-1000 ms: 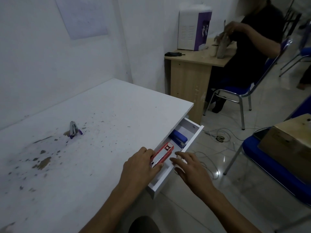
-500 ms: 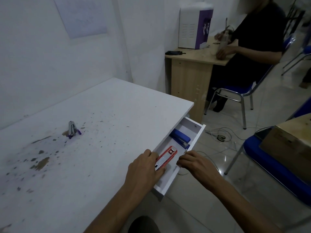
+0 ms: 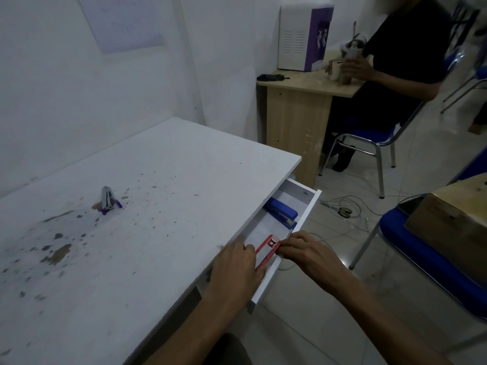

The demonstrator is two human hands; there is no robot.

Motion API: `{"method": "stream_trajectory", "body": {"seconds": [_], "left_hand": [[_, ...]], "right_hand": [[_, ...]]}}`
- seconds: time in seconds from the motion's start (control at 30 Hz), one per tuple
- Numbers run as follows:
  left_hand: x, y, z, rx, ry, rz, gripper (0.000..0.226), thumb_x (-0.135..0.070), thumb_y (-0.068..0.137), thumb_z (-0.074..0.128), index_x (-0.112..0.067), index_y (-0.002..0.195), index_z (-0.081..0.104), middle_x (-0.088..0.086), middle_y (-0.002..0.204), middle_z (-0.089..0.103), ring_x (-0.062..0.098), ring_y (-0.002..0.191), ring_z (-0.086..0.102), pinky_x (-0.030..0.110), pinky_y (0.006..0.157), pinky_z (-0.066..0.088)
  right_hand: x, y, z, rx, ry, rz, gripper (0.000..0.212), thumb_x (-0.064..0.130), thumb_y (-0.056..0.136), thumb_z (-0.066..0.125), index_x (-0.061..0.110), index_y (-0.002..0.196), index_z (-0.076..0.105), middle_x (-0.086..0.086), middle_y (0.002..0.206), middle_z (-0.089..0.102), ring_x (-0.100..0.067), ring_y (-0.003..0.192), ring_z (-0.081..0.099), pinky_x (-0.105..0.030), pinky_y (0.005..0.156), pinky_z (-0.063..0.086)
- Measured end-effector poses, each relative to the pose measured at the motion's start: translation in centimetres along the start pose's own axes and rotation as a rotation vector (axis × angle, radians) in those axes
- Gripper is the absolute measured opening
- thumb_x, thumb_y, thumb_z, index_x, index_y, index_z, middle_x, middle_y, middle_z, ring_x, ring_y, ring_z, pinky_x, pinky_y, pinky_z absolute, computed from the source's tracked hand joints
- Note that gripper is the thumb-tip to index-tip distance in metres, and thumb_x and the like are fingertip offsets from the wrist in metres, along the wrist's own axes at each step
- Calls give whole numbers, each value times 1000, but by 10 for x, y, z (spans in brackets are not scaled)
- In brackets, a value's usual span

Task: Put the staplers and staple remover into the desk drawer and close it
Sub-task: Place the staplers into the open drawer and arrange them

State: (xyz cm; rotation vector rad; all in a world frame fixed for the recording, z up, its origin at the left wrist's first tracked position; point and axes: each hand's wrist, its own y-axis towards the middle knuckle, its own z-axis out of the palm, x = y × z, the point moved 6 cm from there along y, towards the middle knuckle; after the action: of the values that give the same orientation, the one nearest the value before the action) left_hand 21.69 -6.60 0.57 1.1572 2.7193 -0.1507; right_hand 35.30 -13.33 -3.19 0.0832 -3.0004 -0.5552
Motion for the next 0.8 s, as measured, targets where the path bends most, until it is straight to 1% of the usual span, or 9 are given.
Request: {"method": "stream_trajectory", "body": {"seconds": [0.13, 0.2, 0.3, 0.4, 0.5, 0.57, 0.63, 0.73, 0.8], "left_hand": [[-2, 0, 1, 26, 6, -17, 57, -52, 80, 55, -14, 122, 47, 8, 122, 59, 24, 104, 61, 31, 89, 48], [-1, 1, 0, 38, 6, -29, 53, -52, 80, 57, -14, 117, 51, 8, 117, 62, 24, 99, 63, 29, 84, 49], [-3, 4, -1, 60, 25, -20, 42, -47, 82, 58, -11, 104, 58, 9, 105, 66, 22, 88, 64, 28, 76, 50], [-3, 6, 2, 93, 60, -35, 36, -42, 85, 57, -10, 100, 60, 10, 100, 67, 21, 85, 64, 27, 74, 49], [2, 10, 4, 131, 66, -66, 37, -39, 86, 56, -10, 108, 57, 11, 107, 66, 22, 91, 64, 29, 81, 48], [4, 10, 3, 178, 77, -80, 44, -37, 83, 61, -9, 116, 52, 12, 116, 63, 25, 99, 62, 33, 90, 46], [2, 10, 1, 193, 118, -60, 50, -35, 81, 64, -9, 120, 48, 13, 120, 61, 27, 102, 61, 35, 92, 46], [-5, 9, -5, 149, 162, -12, 45, -33, 83, 60, -12, 121, 47, 11, 120, 61, 25, 101, 62, 34, 92, 46], [-7, 11, -12, 97, 144, 1, 39, -32, 86, 55, -13, 120, 48, 8, 121, 61, 25, 101, 62, 33, 92, 45]], "right_hand": [[0, 0, 1, 4, 9, 2, 30, 21, 75, 77, 24, 104, 69, 3, 101, 72, -15, 91, 65, -25, 69, 55], [0, 1, 1, 1, 14, 0, 29, 21, 75, 77, 24, 102, 70, 2, 100, 72, -15, 90, 65, -25, 69, 56], [-1, 2, 2, 7, 11, -1, 27, 22, 75, 77, 25, 101, 69, 3, 100, 72, -15, 92, 64, -25, 69, 56], [-1, 1, 2, 15, 18, -6, 27, 22, 76, 76, 26, 102, 68, 3, 101, 71, -15, 94, 64, -27, 69, 57], [0, 0, -2, 5, 7, -9, 29, 22, 73, 79, 25, 100, 69, 4, 99, 72, -14, 91, 65, -24, 69, 55], [0, 1, -2, 7, 5, -10, 29, 20, 72, 80, 25, 99, 70, 4, 98, 72, -13, 90, 66, -24, 68, 56], [-1, 1, -1, 7, 11, -10, 28, 20, 73, 79, 25, 99, 70, 3, 98, 72, -14, 90, 66, -25, 67, 58], [-1, 0, 0, 17, 7, -14, 30, 20, 72, 80, 25, 100, 70, 4, 98, 72, -14, 91, 66, -25, 67, 58], [0, -2, 1, 19, -8, -25, 32, 22, 69, 82, 25, 99, 71, 4, 97, 73, -13, 89, 67, -24, 68, 57]]}}
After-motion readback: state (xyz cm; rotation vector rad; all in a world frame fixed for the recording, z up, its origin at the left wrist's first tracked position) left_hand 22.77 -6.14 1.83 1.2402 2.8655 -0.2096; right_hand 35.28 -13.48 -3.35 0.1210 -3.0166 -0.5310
